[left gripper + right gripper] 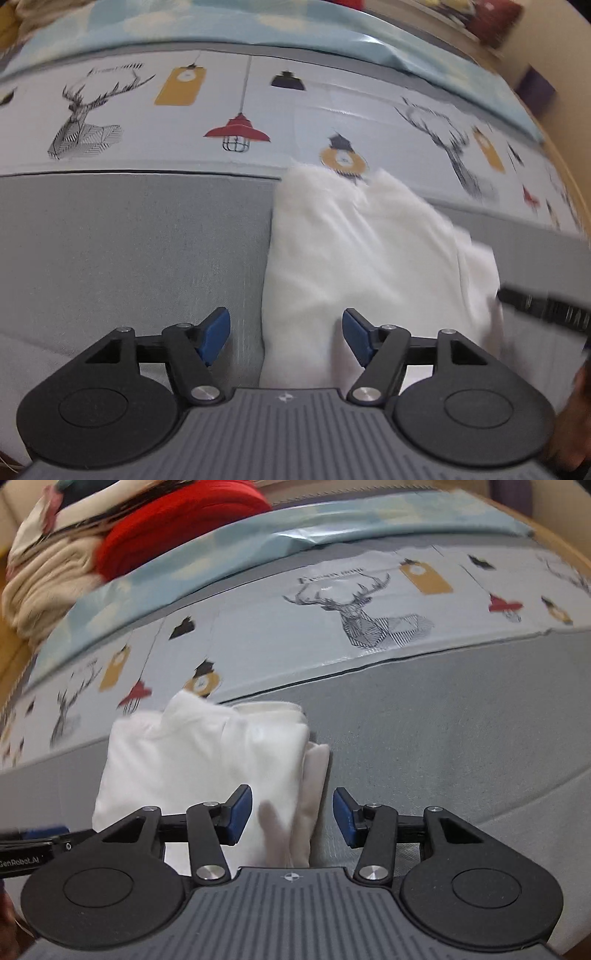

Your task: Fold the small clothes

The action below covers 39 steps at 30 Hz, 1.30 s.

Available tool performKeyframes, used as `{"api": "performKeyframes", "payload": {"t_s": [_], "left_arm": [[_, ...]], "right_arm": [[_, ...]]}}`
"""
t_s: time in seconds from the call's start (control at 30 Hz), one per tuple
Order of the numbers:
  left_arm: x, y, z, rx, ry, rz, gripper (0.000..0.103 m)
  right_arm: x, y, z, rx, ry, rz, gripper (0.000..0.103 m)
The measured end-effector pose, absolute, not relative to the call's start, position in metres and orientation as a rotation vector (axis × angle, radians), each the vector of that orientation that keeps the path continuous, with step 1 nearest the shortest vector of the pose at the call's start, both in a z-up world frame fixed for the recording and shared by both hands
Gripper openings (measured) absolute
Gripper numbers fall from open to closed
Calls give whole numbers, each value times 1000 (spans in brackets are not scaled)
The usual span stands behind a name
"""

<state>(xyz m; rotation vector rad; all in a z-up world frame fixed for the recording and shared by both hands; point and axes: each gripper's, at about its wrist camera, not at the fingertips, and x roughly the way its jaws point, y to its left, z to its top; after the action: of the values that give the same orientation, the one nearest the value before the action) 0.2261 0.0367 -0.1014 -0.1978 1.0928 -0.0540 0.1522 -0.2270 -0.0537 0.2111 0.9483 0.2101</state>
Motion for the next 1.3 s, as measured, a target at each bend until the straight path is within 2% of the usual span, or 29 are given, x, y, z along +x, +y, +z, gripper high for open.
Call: {"api": "performKeyframes", "payload": {"t_s": [0.07, 0.27, 0.47, 0.53, 0.57, 0.6, 0.67, 0.7, 0.8, 0.9, 1.03, 1.07, 1.1, 1.13, 1.17, 1.23, 1.3], "left_arm": [[241, 41, -105, -233, 1089, -62, 78], [269, 62, -132, -431, 1145, -73, 78], [290, 55, -151, -477, 1175, -121, 78], [294, 54, -155, -482, 1168, -118, 73], [297, 52, -156, -480, 1162, -117, 69], [298, 51, -156, -469, 1156, -118, 60], [300, 50, -156, -457, 1145, -138, 42], [301, 51, -155, -459, 1138, -147, 31], [303, 55, -149, -467, 1111, -160, 19], [303, 57, -133, -429, 1042, -155, 17], [295, 58, -91, -338, 830, -128, 18], [292, 62, -82, -343, 786, -113, 23], [288, 69, -75, -359, 738, -81, 35], [284, 75, -70, -373, 711, -56, 42], [282, 81, -69, -388, 705, -41, 57], [282, 90, -74, -416, 765, -55, 60], [281, 93, -84, -423, 843, -55, 60]], "right_arm": [[162, -228, -60, 249, 972, 192, 51], [188, -218, -84, 273, 1052, 161, 54], [210, -214, -97, 302, 1076, 114, 55], [214, -214, -101, 330, 1082, 97, 54], [215, -215, -102, 346, 1083, 94, 50], [216, -215, -103, 359, 1082, 95, 46], [218, -213, -104, 371, 1072, 106, 27], [219, -212, -104, 364, 1067, 107, 26], [221, -207, -103, 336, 1050, 108, 20], [222, -203, -97, 339, 1000, 107, 14], [218, -194, -74, 362, 823, 157, 13], [214, -190, -65, 366, 751, 179, 13], [210, -184, -54, 344, 667, 199, 13], [207, -178, -46, 314, 603, 200, 13], [205, -173, -42, 294, 563, 182, 18], [207, -171, -43, 275, 571, 149, 33], [208, -168, -46, 226, 629, 137, 34]]}}
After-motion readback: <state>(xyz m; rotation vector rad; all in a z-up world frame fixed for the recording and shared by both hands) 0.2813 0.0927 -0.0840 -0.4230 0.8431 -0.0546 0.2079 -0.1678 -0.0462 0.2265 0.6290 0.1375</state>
